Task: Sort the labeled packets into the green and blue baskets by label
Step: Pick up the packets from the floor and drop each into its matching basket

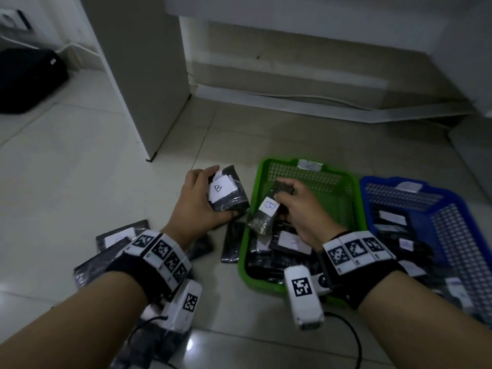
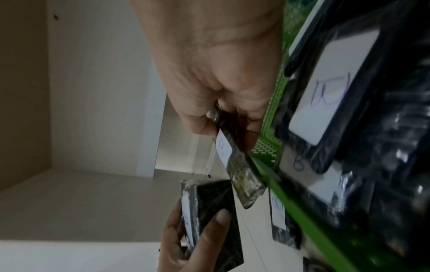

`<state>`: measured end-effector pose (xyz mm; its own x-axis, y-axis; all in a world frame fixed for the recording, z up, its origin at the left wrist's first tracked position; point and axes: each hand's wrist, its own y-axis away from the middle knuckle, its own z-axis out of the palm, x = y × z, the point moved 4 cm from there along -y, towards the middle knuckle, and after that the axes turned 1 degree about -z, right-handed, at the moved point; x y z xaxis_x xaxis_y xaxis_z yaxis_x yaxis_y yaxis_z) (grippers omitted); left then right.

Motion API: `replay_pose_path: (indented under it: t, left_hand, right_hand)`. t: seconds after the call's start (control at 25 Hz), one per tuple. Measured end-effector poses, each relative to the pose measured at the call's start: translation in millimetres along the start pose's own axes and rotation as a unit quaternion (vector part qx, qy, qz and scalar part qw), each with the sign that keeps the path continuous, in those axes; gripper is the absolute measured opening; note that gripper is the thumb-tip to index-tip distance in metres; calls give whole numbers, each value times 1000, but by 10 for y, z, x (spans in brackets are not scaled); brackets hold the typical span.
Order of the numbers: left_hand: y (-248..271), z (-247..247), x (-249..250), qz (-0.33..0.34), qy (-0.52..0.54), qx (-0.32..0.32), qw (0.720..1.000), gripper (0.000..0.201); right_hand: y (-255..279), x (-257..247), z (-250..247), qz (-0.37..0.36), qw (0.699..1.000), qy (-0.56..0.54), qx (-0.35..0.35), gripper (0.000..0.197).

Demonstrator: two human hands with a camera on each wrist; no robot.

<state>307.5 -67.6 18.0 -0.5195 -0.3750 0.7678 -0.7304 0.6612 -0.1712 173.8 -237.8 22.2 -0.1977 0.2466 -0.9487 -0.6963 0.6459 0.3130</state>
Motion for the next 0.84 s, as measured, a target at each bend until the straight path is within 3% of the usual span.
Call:
replay_pose_path:
  t: [0.12, 0.24, 0.4, 0.6, 0.84]
  left_hand:
    - [-255, 280, 324, 46, -36, -35, 998, 98]
    - [-613, 751, 618, 101, -171, -114, 973, 102]
    - [-878, 1381, 776, 78, -265, -219, 936, 101]
    - [-931, 1586, 743, 81, -421, -183, 885, 71]
    - [-861, 1593, 543, 110, -449, -274, 843, 50]
  right_hand:
    - [-62, -69, -534, 0, 996, 4, 89, 25]
    - [-110, -92, -1048, 10, 985, -37, 170, 31]
    - [-213, 42, -1495, 8, 970, -15, 244, 34]
    - [-234, 291, -1627, 32, 964, -7, 264, 27]
    - [-285, 347, -1545, 13, 964, 41, 262, 30]
